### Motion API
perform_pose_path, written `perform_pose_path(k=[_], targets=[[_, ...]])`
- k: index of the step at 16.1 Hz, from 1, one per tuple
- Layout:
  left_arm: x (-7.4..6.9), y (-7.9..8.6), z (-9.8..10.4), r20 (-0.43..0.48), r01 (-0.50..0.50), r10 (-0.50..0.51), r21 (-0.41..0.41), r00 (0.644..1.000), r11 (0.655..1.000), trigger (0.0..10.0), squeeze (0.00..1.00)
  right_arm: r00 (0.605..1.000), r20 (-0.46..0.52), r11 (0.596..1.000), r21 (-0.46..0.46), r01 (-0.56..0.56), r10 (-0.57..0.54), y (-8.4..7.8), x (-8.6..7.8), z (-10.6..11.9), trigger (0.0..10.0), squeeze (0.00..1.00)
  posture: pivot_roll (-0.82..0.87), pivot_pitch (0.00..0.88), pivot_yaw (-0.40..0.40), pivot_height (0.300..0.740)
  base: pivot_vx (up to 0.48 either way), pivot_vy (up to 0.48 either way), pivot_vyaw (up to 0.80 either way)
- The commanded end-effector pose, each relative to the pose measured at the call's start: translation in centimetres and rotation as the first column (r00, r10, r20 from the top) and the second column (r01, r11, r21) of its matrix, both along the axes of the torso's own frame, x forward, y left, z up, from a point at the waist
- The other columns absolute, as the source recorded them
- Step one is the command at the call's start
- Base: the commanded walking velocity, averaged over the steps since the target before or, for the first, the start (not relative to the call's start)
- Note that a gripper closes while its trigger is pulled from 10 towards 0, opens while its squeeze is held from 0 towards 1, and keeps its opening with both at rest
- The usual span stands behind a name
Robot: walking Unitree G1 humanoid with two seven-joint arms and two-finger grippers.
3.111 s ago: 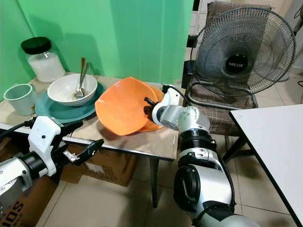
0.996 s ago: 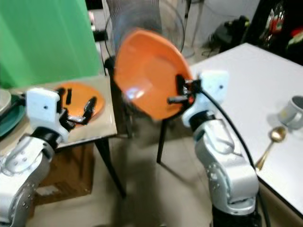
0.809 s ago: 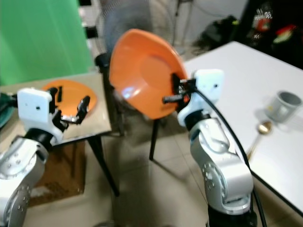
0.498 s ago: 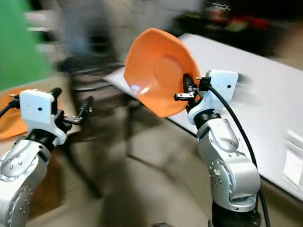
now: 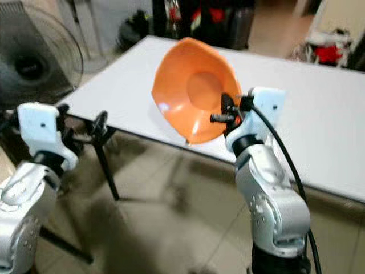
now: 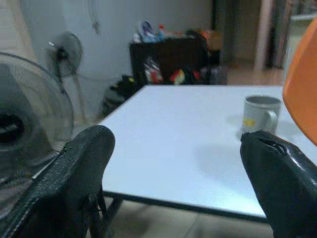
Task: Setting the table
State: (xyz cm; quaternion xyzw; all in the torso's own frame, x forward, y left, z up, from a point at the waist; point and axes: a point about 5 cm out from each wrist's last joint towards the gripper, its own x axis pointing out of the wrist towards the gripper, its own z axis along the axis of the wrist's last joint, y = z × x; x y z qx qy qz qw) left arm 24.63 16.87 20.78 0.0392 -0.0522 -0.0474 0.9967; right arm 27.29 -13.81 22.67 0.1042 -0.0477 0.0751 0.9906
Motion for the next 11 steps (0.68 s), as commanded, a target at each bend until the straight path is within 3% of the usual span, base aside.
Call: perform_pose_path(k=[1,7,11], targets=[[0.2,-0.2,-0.1,-0.011,0.011,-0.011,0.002,1.000,1.000,10.0,0.00,1.000,-0.003,1.000,0.007,0.010,-0.010,-0.3,-0.1,0.1,10.0,0.00,-0.06,0.024,0.025,0.740,0.326,0.000,-0.80],[0.1,-0.1,-0.2,-0.021,0.033,-0.033,0.015,0.999,0.999,10.0,0.00,0.999,-0.038,0.999,0.047,-0.002,0.004,-0.1,0.2,0.0,10.0,0.00,-0.06,0.025,0.020,0.740,0.326,0.000,-0.77],[0.0,0.1,-0.3,-0.025,0.040,-0.039,0.023,0.999,0.999,10.0,0.00,0.998,-0.058,0.995,0.101,-0.013,0.019,-0.5,1.0,0.3,10.0,0.00,-0.07,0.024,0.016,0.740,0.327,0.000,0.00]])
